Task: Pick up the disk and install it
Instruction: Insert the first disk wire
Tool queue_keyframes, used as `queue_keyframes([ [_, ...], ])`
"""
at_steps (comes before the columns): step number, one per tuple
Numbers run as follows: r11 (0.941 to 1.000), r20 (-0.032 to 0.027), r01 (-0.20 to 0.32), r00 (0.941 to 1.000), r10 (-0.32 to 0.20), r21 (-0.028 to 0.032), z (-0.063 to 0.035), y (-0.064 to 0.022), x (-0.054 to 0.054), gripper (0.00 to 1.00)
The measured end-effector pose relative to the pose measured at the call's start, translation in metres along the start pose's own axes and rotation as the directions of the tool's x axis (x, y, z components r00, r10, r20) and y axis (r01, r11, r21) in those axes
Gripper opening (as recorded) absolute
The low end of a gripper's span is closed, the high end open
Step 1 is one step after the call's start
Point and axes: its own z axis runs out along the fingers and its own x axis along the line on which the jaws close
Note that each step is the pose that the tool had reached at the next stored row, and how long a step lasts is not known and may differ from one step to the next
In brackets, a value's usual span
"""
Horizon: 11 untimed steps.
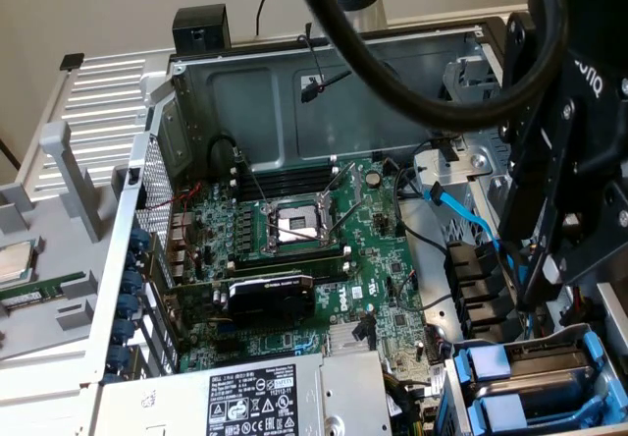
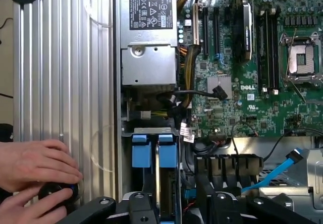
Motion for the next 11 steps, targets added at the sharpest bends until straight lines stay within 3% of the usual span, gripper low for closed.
queue_keyframes([
  [2, 1.0000, -0.0007, 0.000, 1.0000, 0.000, 0.0011, -0.0013, -0.0038, -0.0019, 0.45],
  [4, 0.9999, -0.0029, -0.003, 1.0000, 0.003, 0.0123, -0.0028, -0.0052, -0.0042, 0.45],
  [6, 0.9993, -0.0022, -0.009, 1.0000, 0.009, 0.0350, -0.0031, -0.0055, -0.0058, 0.45],
  [8, 0.9978, -0.0005, -0.017, 0.9999, 0.017, 0.0642, -0.0032, -0.0055, -0.0066, 0.45],
  [11, 0.9948, 0.0019, -0.029, 0.9996, 0.029, 0.0975, -0.0031, -0.0056, -0.0071, 0.45],
])
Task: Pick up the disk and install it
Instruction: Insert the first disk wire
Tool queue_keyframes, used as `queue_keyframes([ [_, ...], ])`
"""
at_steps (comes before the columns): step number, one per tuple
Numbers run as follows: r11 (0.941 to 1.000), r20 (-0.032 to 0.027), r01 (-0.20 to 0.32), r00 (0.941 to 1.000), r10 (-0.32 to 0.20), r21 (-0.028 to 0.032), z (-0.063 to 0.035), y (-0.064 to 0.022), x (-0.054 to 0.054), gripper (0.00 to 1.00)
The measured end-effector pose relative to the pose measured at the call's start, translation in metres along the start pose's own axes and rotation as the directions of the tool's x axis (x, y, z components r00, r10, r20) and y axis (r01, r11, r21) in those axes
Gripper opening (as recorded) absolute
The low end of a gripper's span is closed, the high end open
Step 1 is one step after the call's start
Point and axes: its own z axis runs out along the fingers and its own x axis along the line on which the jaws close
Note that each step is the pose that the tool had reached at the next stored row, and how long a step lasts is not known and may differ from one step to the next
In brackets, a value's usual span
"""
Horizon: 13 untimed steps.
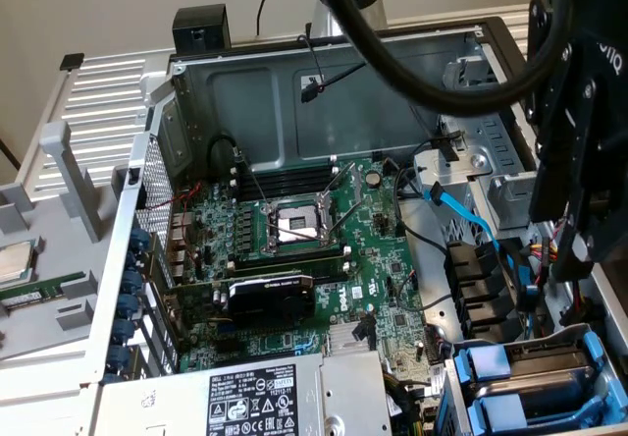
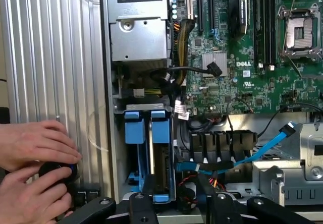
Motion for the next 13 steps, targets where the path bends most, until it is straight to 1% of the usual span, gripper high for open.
queue_keyframes([
  [1, 1.0000, 0.0013, -0.005, 1.0000, 0.005, 0.0059, 0.0000, -0.0001, 0.0000, 0.45],
  [3, 0.9998, 0.0076, -0.015, 0.9999, 0.015, 0.0120, 0.0001, -0.0006, -0.0001, 0.45],
  [5, 0.9995, 0.0120, -0.027, 0.9996, 0.027, 0.0129, 0.0007, -0.0009, -0.0002, 0.45],
  [9, 0.9982, 0.0180, -0.059, 0.9981, 0.058, 0.0137, 0.0019, -0.0015, -0.0003, 0.45],
  [11, 0.9970, 0.0214, -0.076, 0.9969, 0.076, 0.0140, 0.0025, -0.0016, -0.0003, 0.47],
  [13, 0.9955, 0.0242, -0.093, 0.9954, 0.093, 0.0141, 0.0032, -0.0018, -0.0003, 0.58],
])
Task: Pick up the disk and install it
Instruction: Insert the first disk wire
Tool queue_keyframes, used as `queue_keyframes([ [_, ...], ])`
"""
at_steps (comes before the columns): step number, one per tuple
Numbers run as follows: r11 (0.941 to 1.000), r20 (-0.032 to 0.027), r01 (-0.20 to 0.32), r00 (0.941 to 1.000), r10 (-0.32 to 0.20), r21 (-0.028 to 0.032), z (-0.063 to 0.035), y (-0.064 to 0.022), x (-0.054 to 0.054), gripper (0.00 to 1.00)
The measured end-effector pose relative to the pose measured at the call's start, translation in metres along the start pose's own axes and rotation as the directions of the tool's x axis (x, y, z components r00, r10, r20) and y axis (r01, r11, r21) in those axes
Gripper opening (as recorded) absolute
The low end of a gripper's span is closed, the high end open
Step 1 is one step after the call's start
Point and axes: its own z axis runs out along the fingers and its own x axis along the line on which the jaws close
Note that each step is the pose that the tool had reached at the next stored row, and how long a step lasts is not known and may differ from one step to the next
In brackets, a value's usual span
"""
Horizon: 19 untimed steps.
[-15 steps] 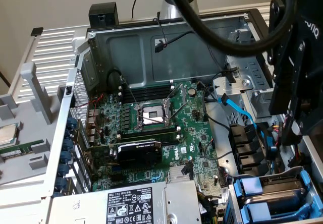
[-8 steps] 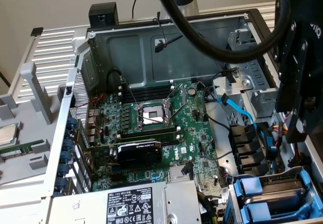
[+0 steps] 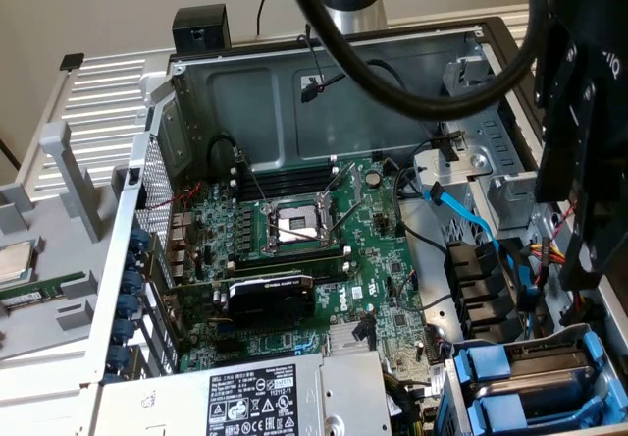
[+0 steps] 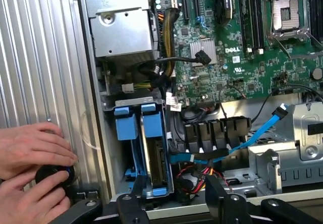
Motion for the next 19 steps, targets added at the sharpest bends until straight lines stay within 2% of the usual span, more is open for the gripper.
queue_keyframes([
  [1, 1.0000, 0.0010, -0.009, 1.0000, 0.009, 0.0006, 0.0002, -0.0001, 0.000, 0.58],
  [2, 0.9998, 0.0013, -0.020, 0.9998, 0.020, 0.0015, 0.0004, -0.0001, 0.000, 0.65],
  [7, 0.9976, 0.0044, -0.070, 0.9976, 0.070, 0.0053, 0.0019, -0.0007, 0.000, 0.65],
  [9, 0.9972, 0.0040, -0.074, 0.9973, 0.074, 0.0054, 0.0053, -0.0054, -0.002, 0.65],
  [15, 0.9971, 0.0039, -0.076, 0.9971, 0.076, 0.0055, 0.0163, -0.0199, -0.016, 0.65],
  [19, 0.9936, 0.0009, -0.113, 0.9936, 0.113, 0.0060, 0.0219, -0.0221, -0.016, 0.65],
])
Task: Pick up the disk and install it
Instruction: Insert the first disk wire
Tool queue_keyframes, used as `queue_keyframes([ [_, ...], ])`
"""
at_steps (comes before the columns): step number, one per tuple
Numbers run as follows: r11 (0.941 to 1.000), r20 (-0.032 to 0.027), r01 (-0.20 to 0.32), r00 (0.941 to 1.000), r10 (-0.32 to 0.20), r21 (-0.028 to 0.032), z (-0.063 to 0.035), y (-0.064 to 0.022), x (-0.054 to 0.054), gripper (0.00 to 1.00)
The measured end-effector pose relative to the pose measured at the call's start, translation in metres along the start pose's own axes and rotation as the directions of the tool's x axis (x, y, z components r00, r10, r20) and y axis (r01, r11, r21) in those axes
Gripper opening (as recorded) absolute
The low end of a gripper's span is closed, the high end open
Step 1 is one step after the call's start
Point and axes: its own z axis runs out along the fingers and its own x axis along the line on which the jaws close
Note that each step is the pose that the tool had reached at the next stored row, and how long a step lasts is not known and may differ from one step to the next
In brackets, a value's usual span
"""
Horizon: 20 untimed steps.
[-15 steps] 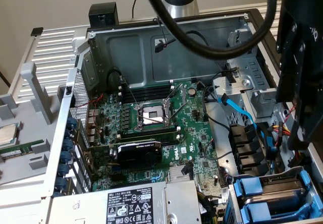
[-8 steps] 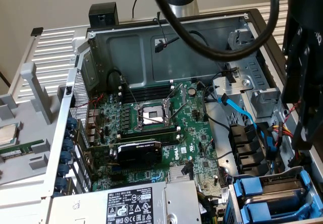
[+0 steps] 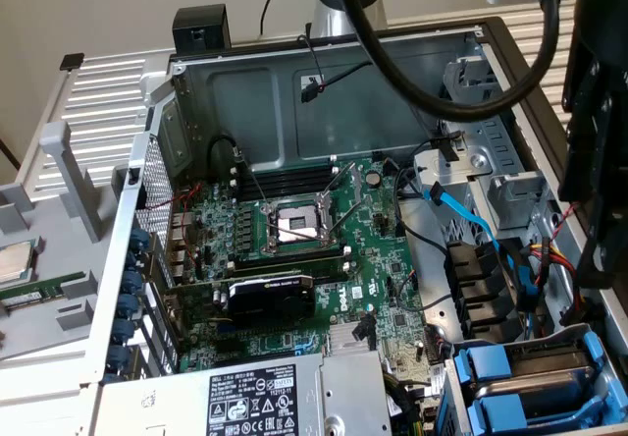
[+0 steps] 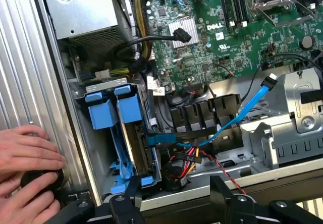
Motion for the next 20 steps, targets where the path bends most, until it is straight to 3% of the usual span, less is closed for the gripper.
queue_keyframes([
  [6, 0.9964, -0.0051, -0.085, 0.9964, 0.085, 0.0013, 0.0079, 0.0007, 0.000, 0.65],
  [13, 0.9935, -0.0074, -0.114, 0.9934, 0.114, 0.0025, 0.0194, 0.0055, -0.003, 0.65],
  [20, 0.9914, -0.0051, -0.130, 0.9915, 0.130, 0.0108, 0.0253, 0.0147, -0.006, 0.65],
])
